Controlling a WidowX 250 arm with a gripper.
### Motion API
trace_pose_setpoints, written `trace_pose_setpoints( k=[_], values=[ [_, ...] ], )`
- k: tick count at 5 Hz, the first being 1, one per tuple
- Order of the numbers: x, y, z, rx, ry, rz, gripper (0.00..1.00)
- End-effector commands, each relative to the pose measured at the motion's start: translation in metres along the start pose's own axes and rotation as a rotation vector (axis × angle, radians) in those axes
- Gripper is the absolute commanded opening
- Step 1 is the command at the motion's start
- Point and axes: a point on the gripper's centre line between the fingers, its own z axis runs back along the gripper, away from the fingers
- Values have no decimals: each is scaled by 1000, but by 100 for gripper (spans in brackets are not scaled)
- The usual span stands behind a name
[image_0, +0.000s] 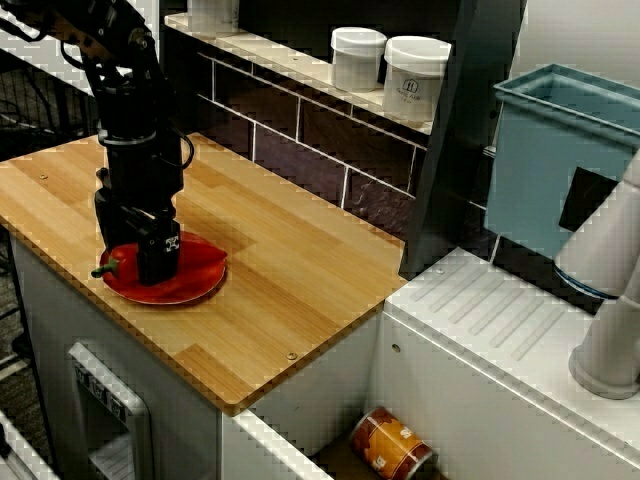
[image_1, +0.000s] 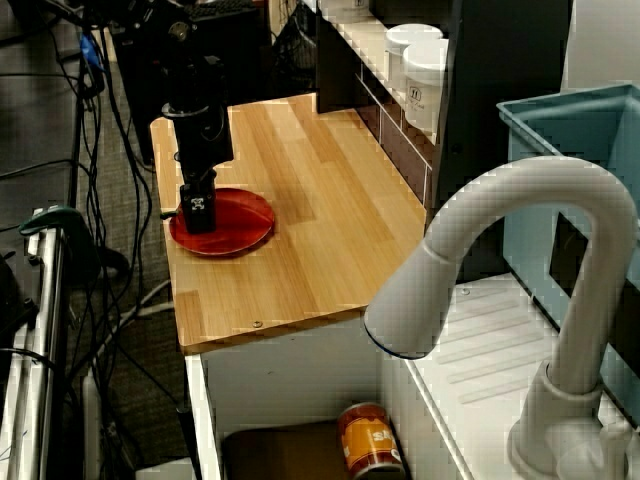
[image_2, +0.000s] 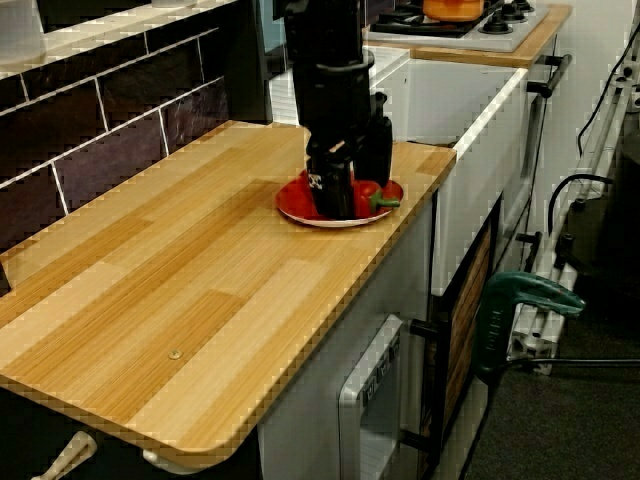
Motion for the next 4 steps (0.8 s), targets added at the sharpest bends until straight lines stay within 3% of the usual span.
trace_pose_setpoints(
  k=[1,2,3,4],
  values=[
    [9,15,-3,24,-34,45,0],
    [10,18,5,8,-25,43,0],
    [12,23,29,-17,-37,40,0],
    [13,44,66,-38,-78,47,0]
  ],
)
